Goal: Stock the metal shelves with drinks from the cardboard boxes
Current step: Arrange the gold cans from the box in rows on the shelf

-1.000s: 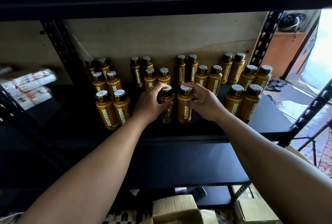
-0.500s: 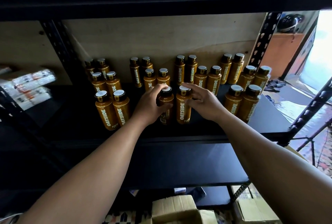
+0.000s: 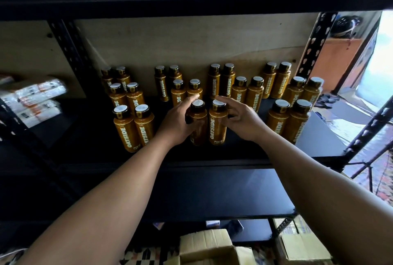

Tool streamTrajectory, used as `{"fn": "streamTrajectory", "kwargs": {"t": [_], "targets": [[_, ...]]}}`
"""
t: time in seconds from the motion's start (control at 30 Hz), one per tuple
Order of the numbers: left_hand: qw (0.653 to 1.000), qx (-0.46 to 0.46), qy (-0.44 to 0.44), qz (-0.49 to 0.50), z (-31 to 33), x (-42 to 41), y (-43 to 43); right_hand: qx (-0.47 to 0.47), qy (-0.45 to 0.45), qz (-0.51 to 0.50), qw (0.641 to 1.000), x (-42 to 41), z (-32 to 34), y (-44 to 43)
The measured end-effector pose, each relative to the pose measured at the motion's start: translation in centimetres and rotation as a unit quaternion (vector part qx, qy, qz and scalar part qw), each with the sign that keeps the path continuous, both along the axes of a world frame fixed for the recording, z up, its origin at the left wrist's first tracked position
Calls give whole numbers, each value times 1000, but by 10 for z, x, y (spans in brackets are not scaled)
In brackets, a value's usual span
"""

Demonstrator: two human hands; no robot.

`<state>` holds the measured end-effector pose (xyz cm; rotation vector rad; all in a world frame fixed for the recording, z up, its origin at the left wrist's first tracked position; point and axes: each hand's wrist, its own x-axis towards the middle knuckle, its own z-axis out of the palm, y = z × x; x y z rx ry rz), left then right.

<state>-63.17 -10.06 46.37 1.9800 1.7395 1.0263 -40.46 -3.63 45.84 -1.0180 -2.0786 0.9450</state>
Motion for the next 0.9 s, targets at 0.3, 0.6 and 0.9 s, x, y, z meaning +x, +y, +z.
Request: {"fn": "streamTrajectory", "kwargs": {"t": [0.3,0.6,0.9], "targets": [[1000,5,5,2,3,2,-1,37,-6,-25,999,-1,1,-1],[1000,20,8,-13,5,0,-2,36,-25,-31,999,-2,2,-1],[1000,7,0,-19,2,-3,-2,19,-17,-5,1000,2,-2,-1]]}}
